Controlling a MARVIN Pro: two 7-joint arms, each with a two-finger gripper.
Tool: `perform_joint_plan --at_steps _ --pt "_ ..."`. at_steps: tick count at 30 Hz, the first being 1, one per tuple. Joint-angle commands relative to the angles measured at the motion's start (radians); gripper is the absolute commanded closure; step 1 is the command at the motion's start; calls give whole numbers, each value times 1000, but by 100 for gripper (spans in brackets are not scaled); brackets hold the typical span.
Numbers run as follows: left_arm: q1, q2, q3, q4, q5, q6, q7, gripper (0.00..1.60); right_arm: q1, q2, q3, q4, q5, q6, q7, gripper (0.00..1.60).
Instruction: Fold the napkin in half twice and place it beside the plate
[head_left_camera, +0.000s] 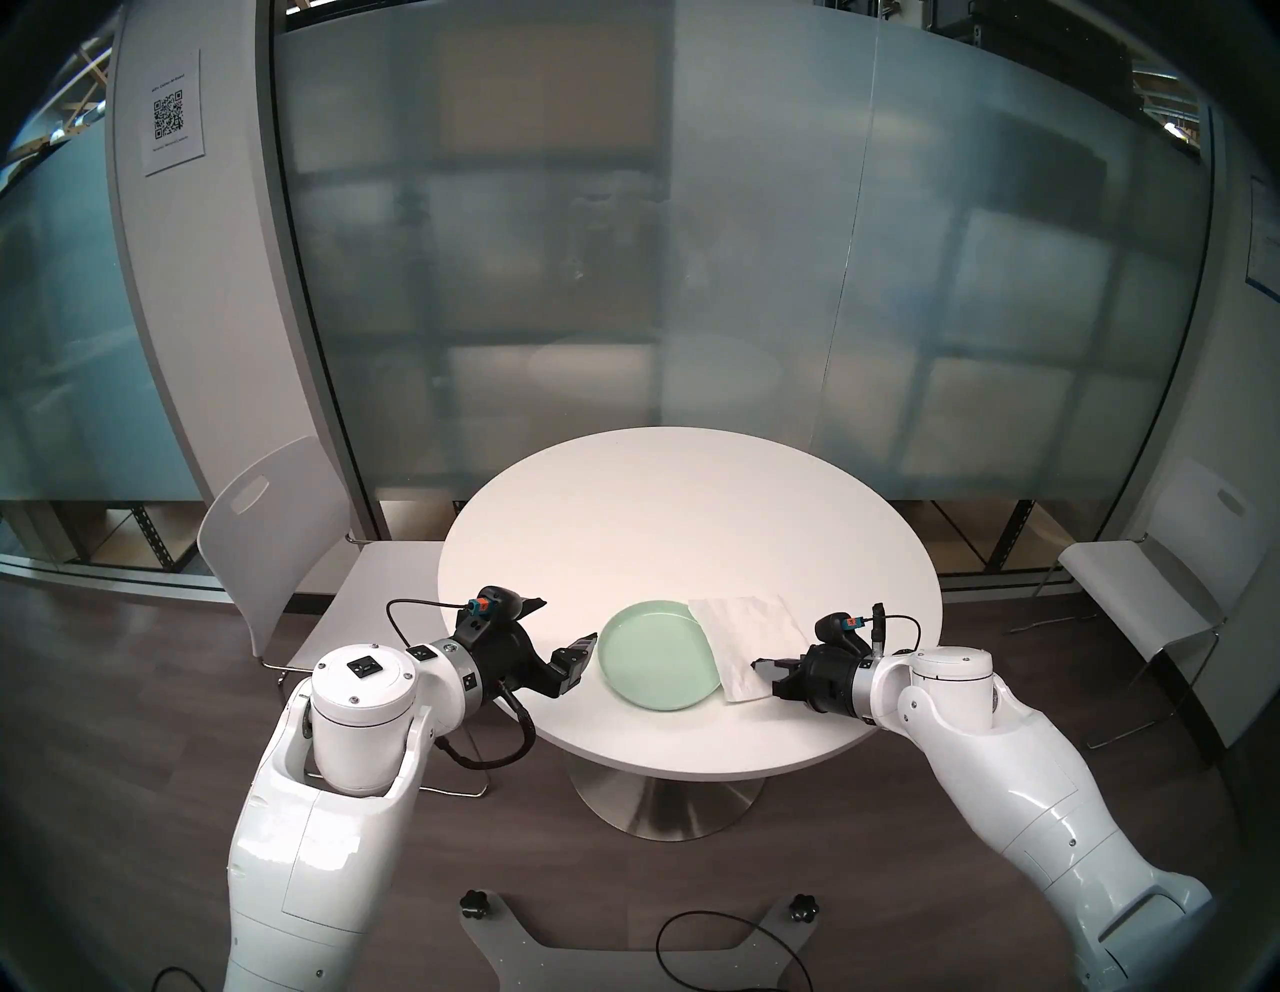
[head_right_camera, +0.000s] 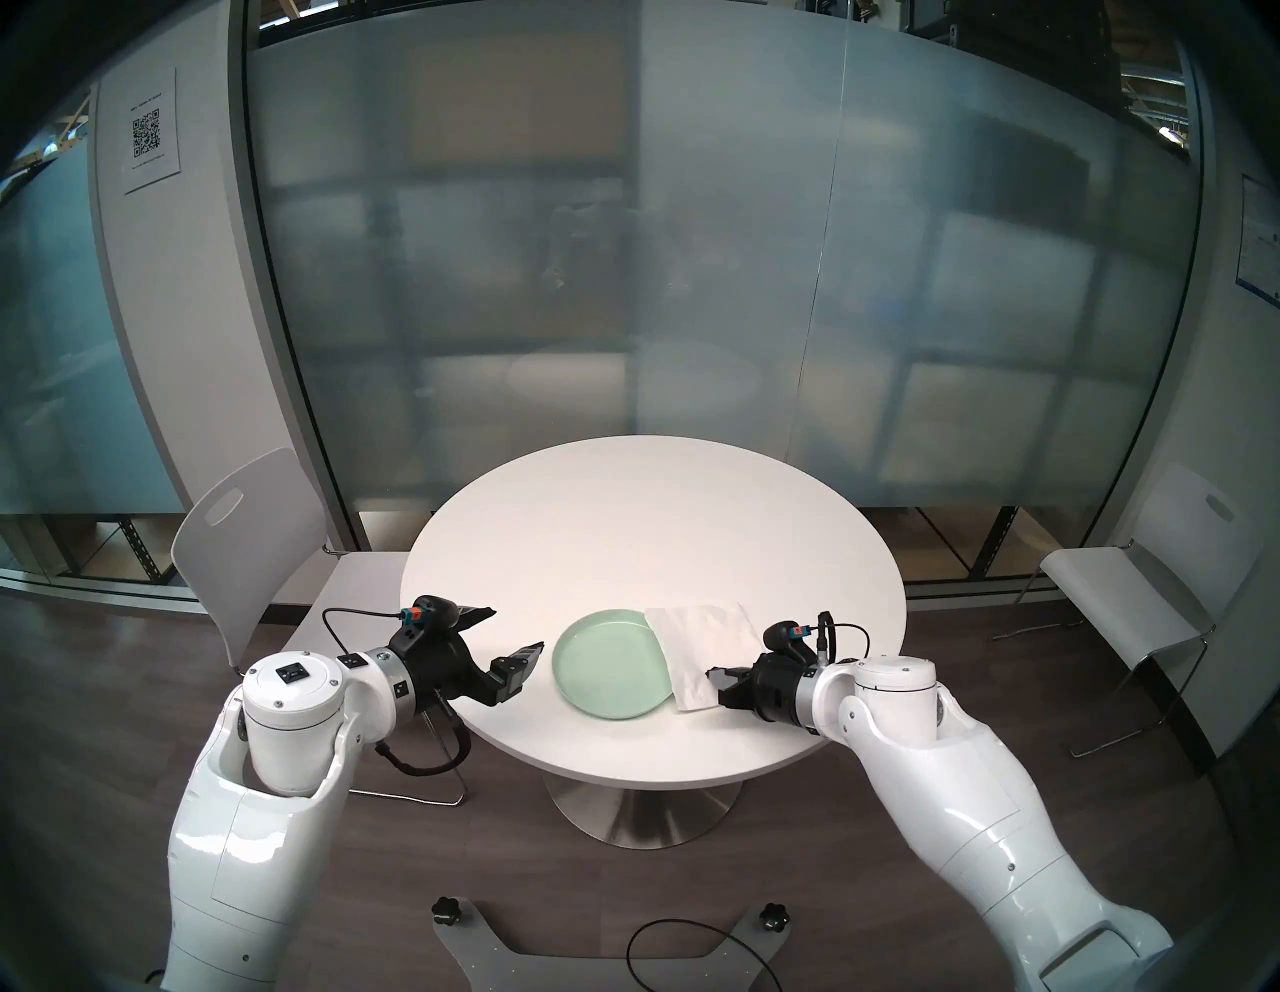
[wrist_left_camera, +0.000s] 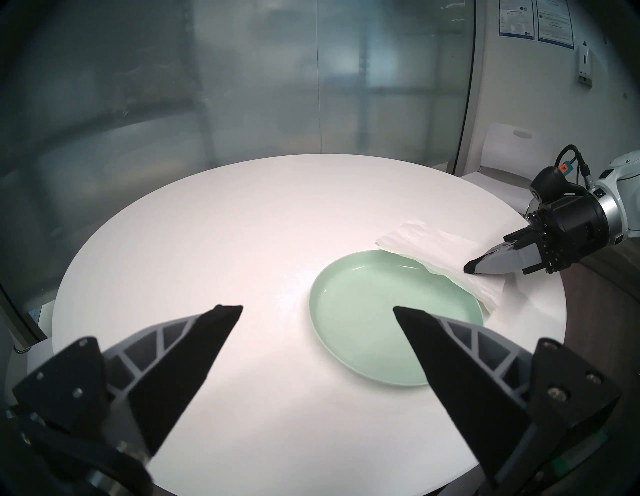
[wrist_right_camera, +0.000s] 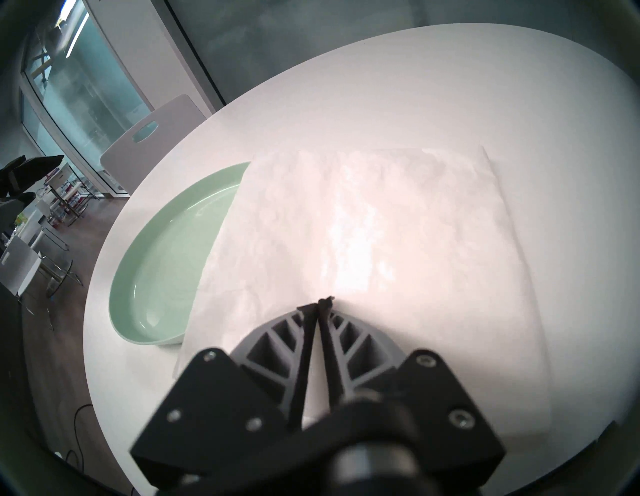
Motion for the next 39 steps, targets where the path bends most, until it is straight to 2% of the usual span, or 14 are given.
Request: perform_joint_plan --at_steps 1,8,14,22,28,30,39 --pt "-17 1 3 -13 1 -1 -2 0 -6 3 18 -24 1 2 -18 110" --pt "-25 1 5 -7 2 0 -5 0 -56 16 58 -67 25 35 -35 110" --pt "-36 2 10 7 2 -2 -10 0 -138 36 112 -138 52 58 -58 110" --pt "-44 3 17 12 3 -2 -14 0 -210 48 171 -190 66 63 -85 110" --pt "-46 4 19 11 4 0 -15 0 -239 44 200 -201 73 51 -97 110" --pt "-46 5 20 10 5 -1 -16 0 -233 39 207 -209 78 27 -82 109" --pt "-44 4 19 0 4 2 -14 0 -201 36 212 -254 82 7 -64 108"
